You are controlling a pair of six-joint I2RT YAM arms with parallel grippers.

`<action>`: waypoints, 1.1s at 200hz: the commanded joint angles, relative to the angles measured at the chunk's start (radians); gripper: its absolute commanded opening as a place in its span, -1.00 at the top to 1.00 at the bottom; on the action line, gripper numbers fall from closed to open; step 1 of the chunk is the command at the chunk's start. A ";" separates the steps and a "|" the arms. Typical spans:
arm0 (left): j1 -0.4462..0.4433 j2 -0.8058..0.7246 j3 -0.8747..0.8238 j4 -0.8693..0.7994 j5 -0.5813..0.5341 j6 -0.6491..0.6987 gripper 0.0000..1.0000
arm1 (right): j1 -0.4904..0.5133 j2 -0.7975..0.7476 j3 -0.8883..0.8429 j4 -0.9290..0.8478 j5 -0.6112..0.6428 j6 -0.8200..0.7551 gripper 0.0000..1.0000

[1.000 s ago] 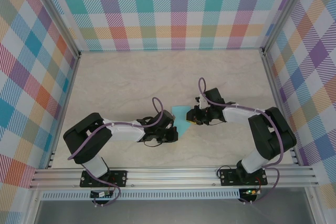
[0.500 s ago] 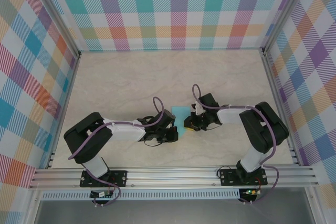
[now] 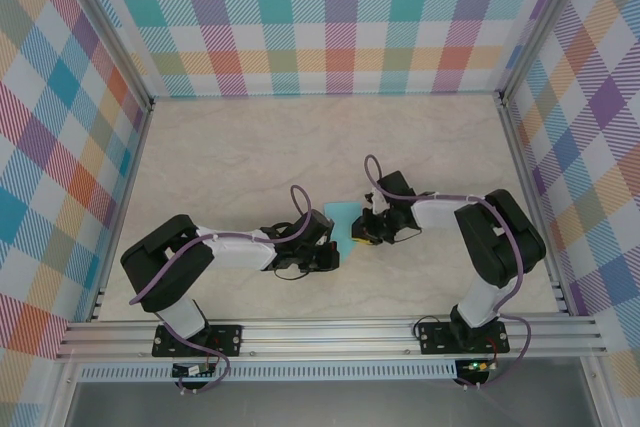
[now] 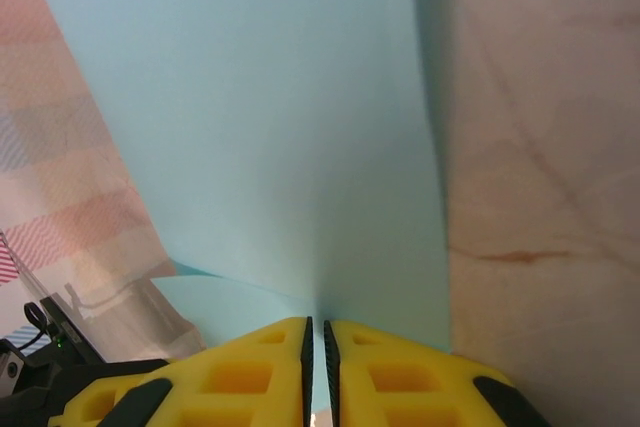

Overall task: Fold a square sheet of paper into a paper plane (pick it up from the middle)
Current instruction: Third fold the triangle at the center of the table.

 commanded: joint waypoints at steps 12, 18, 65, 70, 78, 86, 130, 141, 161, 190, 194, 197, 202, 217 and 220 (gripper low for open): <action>-0.005 0.062 -0.066 -0.209 -0.040 0.010 0.91 | -0.055 0.026 0.011 -0.005 0.116 -0.031 0.67; -0.005 0.062 -0.066 -0.209 -0.042 0.012 0.91 | -0.057 0.026 0.013 -0.008 0.119 -0.033 0.67; -0.005 0.039 -0.068 -0.224 -0.040 0.018 0.91 | -0.084 0.027 0.035 -0.021 0.124 -0.041 0.65; -0.005 0.034 -0.067 -0.229 -0.039 0.020 0.91 | -0.086 0.023 0.038 -0.024 0.124 -0.040 0.65; -0.006 0.026 -0.063 -0.238 -0.040 0.024 0.91 | -0.089 0.016 0.040 -0.024 0.119 -0.034 0.64; -0.005 0.016 -0.057 -0.249 -0.038 0.032 0.91 | -0.089 0.007 0.042 -0.025 0.109 -0.032 0.63; -0.004 -0.067 -0.011 -0.304 -0.030 0.062 0.87 | -0.089 -0.088 -0.002 -0.032 0.071 -0.017 0.56; -0.003 -0.095 0.008 -0.321 -0.022 0.074 0.85 | -0.089 -0.113 -0.023 -0.032 0.058 -0.022 0.50; 0.008 -0.139 0.048 -0.376 -0.013 0.091 0.80 | -0.089 -0.142 -0.050 -0.035 0.014 -0.041 0.40; 0.040 -0.196 0.082 -0.395 0.011 0.104 0.78 | -0.087 -0.159 -0.088 -0.012 -0.058 -0.034 0.30; 0.046 -0.200 0.085 -0.394 0.011 0.102 0.78 | -0.087 -0.162 -0.096 -0.007 -0.067 -0.032 0.28; 0.051 -0.203 0.086 -0.390 0.012 0.102 0.78 | -0.087 -0.165 -0.101 -0.001 -0.073 -0.029 0.28; 0.058 -0.209 0.088 -0.385 0.015 0.101 0.78 | -0.088 -0.170 -0.112 0.010 -0.083 -0.021 0.27; 0.079 -0.205 0.095 -0.365 0.032 0.100 0.78 | -0.084 -0.182 -0.140 0.063 -0.124 0.003 0.20; 0.081 -0.201 0.097 -0.364 0.031 0.100 0.78 | -0.083 -0.185 -0.144 0.070 -0.131 0.006 0.19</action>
